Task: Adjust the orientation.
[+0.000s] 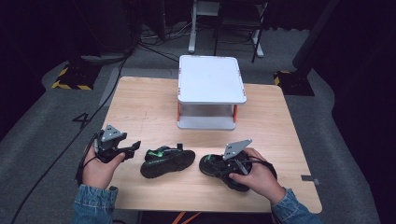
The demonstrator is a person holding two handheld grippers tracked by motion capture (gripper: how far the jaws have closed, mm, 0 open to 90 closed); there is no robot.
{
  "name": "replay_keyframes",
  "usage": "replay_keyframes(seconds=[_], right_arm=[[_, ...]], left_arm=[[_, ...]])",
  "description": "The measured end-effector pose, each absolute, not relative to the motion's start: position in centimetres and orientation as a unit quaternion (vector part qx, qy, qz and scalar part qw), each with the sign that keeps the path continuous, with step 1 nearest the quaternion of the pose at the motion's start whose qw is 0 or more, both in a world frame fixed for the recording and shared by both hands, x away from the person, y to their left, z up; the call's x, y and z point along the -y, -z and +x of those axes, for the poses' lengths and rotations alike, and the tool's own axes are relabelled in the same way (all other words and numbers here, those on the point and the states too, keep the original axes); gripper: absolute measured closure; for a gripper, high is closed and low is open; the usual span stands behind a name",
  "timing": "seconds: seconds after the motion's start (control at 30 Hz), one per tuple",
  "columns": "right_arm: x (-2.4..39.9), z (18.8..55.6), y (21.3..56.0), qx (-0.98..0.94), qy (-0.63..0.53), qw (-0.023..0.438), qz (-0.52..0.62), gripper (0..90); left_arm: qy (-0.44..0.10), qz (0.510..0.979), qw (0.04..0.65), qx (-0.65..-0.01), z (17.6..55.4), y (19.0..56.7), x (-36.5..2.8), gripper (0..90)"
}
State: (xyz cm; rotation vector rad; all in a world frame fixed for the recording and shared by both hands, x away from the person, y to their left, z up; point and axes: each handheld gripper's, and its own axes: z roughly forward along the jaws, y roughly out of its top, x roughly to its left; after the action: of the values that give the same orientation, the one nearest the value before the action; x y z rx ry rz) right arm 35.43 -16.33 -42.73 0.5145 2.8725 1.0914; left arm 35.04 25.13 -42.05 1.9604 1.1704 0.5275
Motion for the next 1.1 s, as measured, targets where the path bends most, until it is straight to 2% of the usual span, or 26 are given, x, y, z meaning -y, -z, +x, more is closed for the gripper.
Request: replay_keyframes(seconds=[0.23,0.3,0.33,0.37,0.6,0.63,0.7,0.73,0.8,0.93,1.0,1.1], right_arm=[[19.1,36.0,40.4,-0.892,-0.4,0.045,0.206,52.6],[20.9,37.0,40.2,-0.88,-0.401,0.062,0.248,47.0],[20.9,37.0,40.2,-0.88,-0.401,0.062,0.248,47.0],[21.4,37.3,40.4,-0.879,-0.395,0.064,0.259,42.7],[21.8,38.2,42.1,-0.896,-0.363,0.008,0.257,36.5],[21.3,38.0,42.4,-0.902,-0.355,-0.01,0.248,33.6],[20.7,37.8,42.9,-0.908,-0.342,-0.026,0.24,30.5],[20.4,37.7,43.3,-0.911,-0.335,-0.026,0.239,26.2],[20.1,37.8,43.6,-0.915,-0.326,0.0,0.236,26.3],[19.6,37.9,44.1,-0.917,-0.328,-0.007,0.226,27.7],[19.5,37.9,43.8,-0.923,-0.322,0.009,0.212,40.2],[19.6,38.2,43.6,-0.926,-0.318,0.016,0.203,48.1]], left_arm=[[-0.204,0.773,0.389,-0.457,35.5,42.0,-24.9,36.2],[-0.205,0.773,0.391,-0.456,35.6,42.0,-24.8,36.2],[-0.205,0.773,0.391,-0.456,35.6,42.0,-24.8,36.2],[-0.203,0.774,0.391,-0.456,35.7,42.0,-24.7,36.2],[-0.202,0.775,0.389,-0.455,35.8,42.1,-24.7,36.2],[-0.202,0.775,0.389,-0.455,35.8,42.1,-24.7,36.2],[-0.203,0.774,0.389,-0.456,35.8,42.2,-24.7,36.2],[-0.202,0.774,0.39,-0.456,35.8,42.2,-24.7,36.2],[-0.202,0.773,0.39,-0.457,35.8,42.2,-24.6,36.2],[-0.202,0.774,0.39,-0.456,35.7,42.2,-24.7,36.2],[-0.202,0.773,0.39,-0.458,35.6,42.3,-24.7,36.2],[-0.203,0.773,0.388,-0.458,35.6,42.3,-24.8,36.2]])
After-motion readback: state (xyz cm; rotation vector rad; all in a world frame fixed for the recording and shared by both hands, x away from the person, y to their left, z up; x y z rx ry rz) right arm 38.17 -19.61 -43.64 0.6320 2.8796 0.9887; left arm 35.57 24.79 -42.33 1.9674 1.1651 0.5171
